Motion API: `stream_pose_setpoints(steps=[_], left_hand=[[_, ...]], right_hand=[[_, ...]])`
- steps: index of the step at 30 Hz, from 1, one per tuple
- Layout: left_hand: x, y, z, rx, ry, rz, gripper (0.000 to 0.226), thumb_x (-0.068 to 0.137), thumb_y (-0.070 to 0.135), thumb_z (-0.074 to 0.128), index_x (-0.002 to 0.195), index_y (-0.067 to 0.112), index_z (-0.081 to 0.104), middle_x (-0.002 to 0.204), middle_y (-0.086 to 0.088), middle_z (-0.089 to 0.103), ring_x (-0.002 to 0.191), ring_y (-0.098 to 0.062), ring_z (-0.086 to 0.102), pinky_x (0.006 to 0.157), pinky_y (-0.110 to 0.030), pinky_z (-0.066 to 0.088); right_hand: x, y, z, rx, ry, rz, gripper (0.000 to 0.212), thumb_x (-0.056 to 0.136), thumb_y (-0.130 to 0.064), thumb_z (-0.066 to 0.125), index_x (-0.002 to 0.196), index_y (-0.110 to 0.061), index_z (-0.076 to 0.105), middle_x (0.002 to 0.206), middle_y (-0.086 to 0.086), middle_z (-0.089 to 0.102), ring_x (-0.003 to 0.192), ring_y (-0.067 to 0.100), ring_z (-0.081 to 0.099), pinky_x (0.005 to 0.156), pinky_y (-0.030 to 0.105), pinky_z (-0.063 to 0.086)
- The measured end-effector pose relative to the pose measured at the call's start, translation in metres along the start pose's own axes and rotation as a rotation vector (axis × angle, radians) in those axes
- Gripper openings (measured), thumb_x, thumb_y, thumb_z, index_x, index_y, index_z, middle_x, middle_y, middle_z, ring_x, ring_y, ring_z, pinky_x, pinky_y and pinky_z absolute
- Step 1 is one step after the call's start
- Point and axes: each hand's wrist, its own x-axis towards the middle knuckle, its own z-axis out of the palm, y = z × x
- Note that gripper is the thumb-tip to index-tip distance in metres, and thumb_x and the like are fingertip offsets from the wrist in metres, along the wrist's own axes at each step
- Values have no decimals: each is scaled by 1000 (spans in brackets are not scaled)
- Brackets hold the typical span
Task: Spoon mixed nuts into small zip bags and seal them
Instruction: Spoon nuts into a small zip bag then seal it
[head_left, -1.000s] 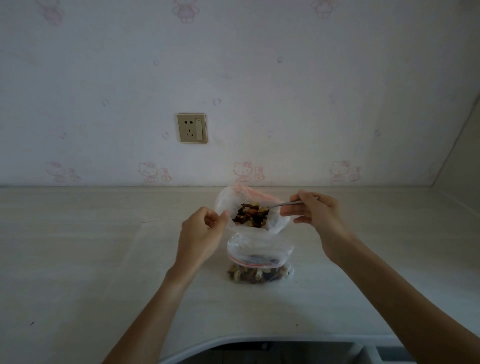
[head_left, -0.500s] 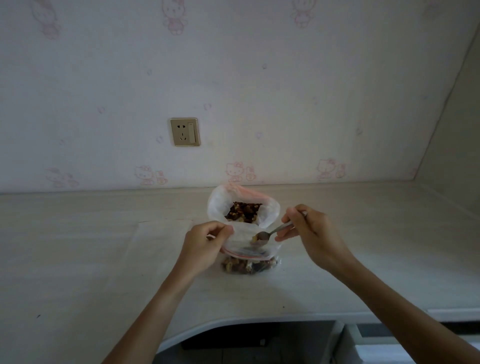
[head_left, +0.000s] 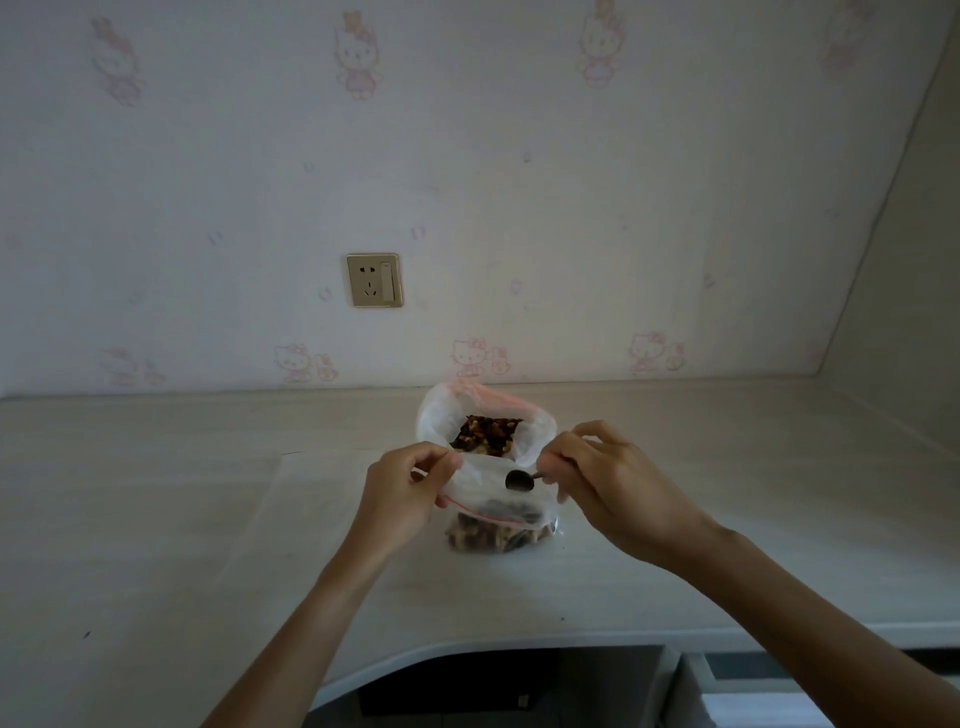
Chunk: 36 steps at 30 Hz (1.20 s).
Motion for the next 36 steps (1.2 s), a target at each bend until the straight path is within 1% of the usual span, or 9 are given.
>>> stream_pose_setpoints(steps=[3, 8, 12, 18, 24, 27, 30, 33, 36], left_hand=[[-1, -5, 1, 29, -11, -45, 15, 99, 27, 69, 88, 23, 78, 67, 17, 70, 52, -5, 65, 50, -15, 46], [-1, -9, -1, 54, -16, -82, 27, 100, 39, 64, 84, 22, 77, 67, 13, 71, 56, -4, 68, 51, -16, 47], [9, -16, -7, 58, 60, -135, 32, 100, 45, 62, 84, 21, 75, 71, 14, 70, 57, -6, 70, 57, -25, 51], [34, -31, -4, 46, 187, -252, 32, 95, 50, 67, 101, 19, 62, 97, 4, 69, 79, -14, 73, 77, -43, 60], [63, -35, 4, 98, 148, -277, 70, 88, 67, 66, 136, 18, 54, 125, 6, 62, 111, -18, 63, 95, -35, 50], [77, -36, 11, 109, 129, -280, 51, 86, 66, 66, 109, 21, 65, 105, 9, 67, 95, -15, 65, 85, -36, 55], [84, -41, 19, 121, 148, -245, 40, 93, 45, 65, 68, 17, 51, 64, 7, 55, 61, -14, 52, 57, -32, 40], [83, -45, 25, 116, 174, -138, 42, 98, 27, 62, 64, 17, 40, 56, 8, 42, 48, -5, 37, 50, -26, 29], [81, -43, 26, 79, 175, -81, 41, 100, 28, 62, 70, 5, 46, 58, -7, 46, 50, -12, 46, 49, -33, 36]], right_hand=[[0, 9, 13, 376, 46, 297, 34, 110, -31, 38, 91, -17, 63, 79, -6, 74, 76, 10, 71, 73, 24, 52], [5, 18, 23, 834, 286, 594, 38, 111, -28, 40, 92, -5, 63, 72, 10, 77, 71, 27, 76, 76, 11, 50], [15, 28, 30, 1052, 366, 849, 40, 111, -34, 40, 99, -3, 62, 81, 18, 77, 76, 36, 77, 89, 32, 52], [37, 43, 46, 1118, 333, 1002, 38, 112, -32, 37, 105, -2, 60, 84, 17, 78, 79, 35, 78, 71, 38, 58], [54, 48, 65, 1053, 198, 988, 40, 111, -29, 40, 103, 2, 64, 83, 15, 79, 78, 31, 78, 66, 32, 63], [62, 50, 77, 1043, 150, 964, 39, 110, -26, 47, 100, 5, 68, 84, 16, 79, 79, 29, 78, 68, 30, 64], [67, 54, 89, 1018, 106, 960, 33, 108, -20, 50, 100, 6, 70, 84, 17, 79, 81, 30, 78, 71, 32, 65], [71, 59, 101, 990, 70, 974, 30, 107, -17, 52, 99, 5, 71, 85, 16, 79, 83, 32, 78, 71, 35, 64], [74, 64, 111, 1054, 123, 1016, 29, 106, -14, 54, 98, 8, 71, 87, 23, 78, 82, 35, 78, 69, 38, 65]])
